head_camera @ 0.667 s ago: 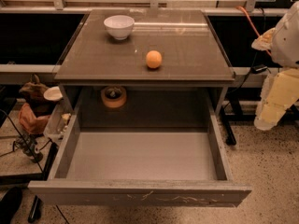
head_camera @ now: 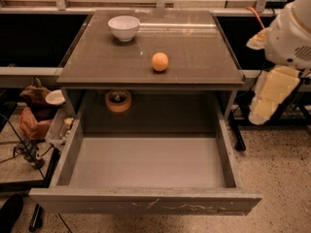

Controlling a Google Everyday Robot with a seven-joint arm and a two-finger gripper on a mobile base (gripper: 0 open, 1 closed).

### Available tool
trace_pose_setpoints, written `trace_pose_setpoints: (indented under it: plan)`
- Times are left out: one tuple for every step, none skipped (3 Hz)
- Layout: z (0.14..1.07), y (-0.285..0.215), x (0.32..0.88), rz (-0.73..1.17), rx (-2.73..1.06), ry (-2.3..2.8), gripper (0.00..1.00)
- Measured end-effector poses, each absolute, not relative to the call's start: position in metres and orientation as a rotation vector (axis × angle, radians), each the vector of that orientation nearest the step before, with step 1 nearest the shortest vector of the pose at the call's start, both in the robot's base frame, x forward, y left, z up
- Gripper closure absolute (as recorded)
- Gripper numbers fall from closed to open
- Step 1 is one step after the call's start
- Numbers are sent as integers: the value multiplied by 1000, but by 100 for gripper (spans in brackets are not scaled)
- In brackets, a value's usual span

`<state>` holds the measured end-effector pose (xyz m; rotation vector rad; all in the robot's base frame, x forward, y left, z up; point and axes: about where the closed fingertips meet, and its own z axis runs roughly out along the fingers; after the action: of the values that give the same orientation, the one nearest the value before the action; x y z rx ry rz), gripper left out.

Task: Place orange into top drawer

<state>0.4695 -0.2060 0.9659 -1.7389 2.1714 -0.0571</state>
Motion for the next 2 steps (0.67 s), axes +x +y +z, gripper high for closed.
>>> trace_pose_setpoints:
  plan:
    - [950, -193, 525, 9, -1789, 2079, 0]
    - [931, -177, 591, 85, -1822, 1989, 0]
